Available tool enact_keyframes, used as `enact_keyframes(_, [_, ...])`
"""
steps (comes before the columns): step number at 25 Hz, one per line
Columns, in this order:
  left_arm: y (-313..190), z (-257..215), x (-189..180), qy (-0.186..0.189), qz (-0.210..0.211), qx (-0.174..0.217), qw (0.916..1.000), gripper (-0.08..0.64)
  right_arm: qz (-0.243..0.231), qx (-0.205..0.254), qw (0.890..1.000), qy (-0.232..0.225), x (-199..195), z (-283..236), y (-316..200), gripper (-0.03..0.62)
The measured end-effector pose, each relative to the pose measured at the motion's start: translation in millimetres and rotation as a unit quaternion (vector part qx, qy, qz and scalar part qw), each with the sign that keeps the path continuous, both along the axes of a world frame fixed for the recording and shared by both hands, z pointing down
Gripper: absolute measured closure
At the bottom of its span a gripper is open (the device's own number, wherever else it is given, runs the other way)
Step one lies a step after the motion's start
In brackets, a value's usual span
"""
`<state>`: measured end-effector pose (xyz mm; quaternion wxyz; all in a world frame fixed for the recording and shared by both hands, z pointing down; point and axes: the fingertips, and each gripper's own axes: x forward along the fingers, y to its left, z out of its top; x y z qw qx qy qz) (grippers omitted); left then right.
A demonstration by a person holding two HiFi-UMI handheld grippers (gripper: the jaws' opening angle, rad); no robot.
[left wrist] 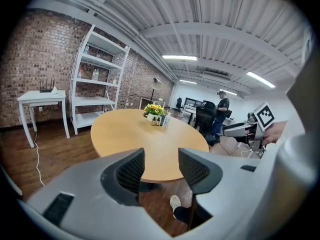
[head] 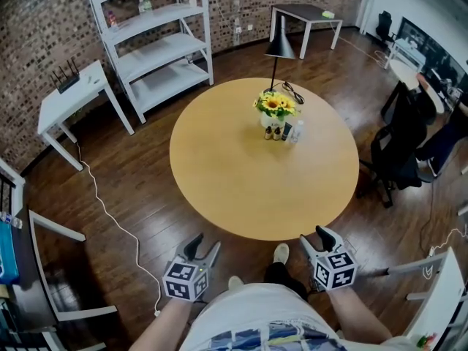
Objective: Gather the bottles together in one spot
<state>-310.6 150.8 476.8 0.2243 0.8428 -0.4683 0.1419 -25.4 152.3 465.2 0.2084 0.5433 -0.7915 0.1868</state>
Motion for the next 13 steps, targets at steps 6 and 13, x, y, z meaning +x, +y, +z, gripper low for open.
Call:
enact_keyframes(6, [-4.5, 0.0, 9.6, 0.004, 0.01, -0.001, 0.9999, 0.37, 0.0, -0.004, 1.0, 0.005, 4.3, 1.4, 3.2, 0.347])
enact_keyframes(13, [-5.6, 2.4, 13.3, 0.007, 0.015, 0.0, 0.9999, 0.37, -0.004, -0.005, 1.0, 0.009, 3.7, 4.1, 4.9, 0.347])
